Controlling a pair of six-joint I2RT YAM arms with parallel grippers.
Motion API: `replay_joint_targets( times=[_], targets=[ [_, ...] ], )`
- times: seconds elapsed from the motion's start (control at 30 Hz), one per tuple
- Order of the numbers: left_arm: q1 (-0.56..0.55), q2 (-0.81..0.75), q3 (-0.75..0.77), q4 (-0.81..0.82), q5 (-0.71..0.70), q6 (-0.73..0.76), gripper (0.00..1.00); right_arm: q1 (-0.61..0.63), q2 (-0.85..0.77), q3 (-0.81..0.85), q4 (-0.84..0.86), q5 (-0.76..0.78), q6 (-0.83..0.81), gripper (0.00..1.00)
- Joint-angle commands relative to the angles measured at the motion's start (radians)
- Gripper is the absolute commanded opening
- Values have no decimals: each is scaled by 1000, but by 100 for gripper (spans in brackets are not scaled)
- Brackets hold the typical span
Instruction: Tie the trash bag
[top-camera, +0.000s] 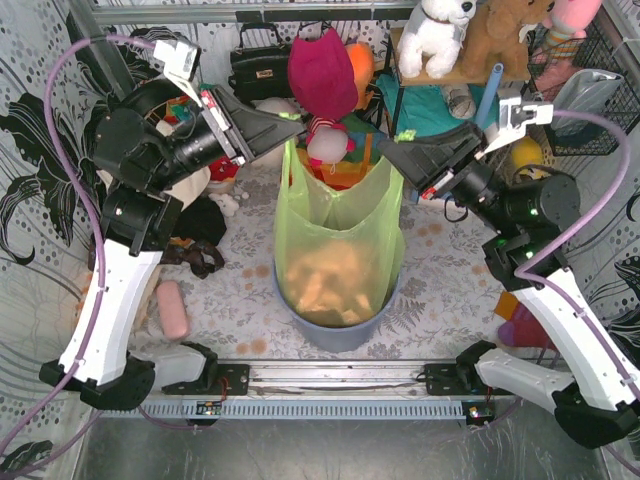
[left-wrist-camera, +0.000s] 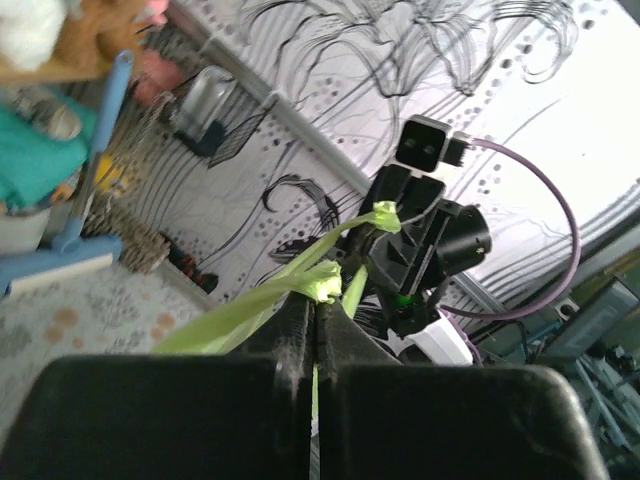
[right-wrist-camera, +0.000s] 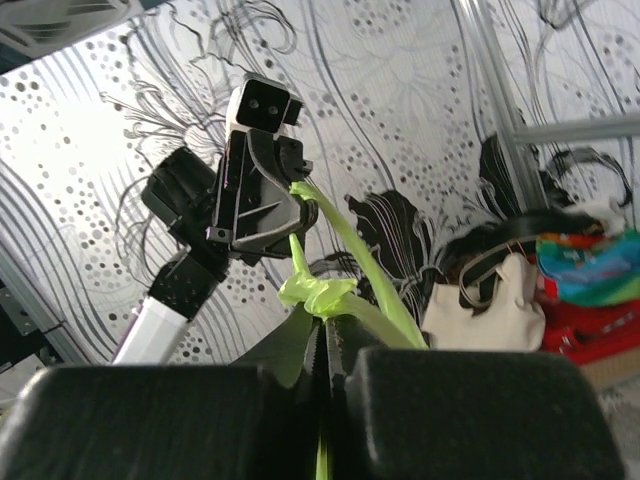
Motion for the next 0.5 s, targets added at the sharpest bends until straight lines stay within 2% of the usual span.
replay_joint_targets(
  times=[0.0, 0.07, 0.27, 0.37, 0.47],
  targets=[
    [26, -52, -123, -33, -68, 42, 0, 6, -68, -109, 33, 56, 4, 0],
    [34, -39, -97, -21, -47, 26, 0, 5, -58, -86, 32, 58, 4, 0],
    [41, 52, 210, -101, -17, 41, 0, 5, 42, 133, 0, 9, -14, 0],
    [40, 21, 193, -76, -19, 26, 0, 5, 55, 162, 3, 2, -11, 0],
    [41, -41, 91, -53, -35, 24, 0, 5, 37, 114, 1, 13, -4, 0]
  ],
)
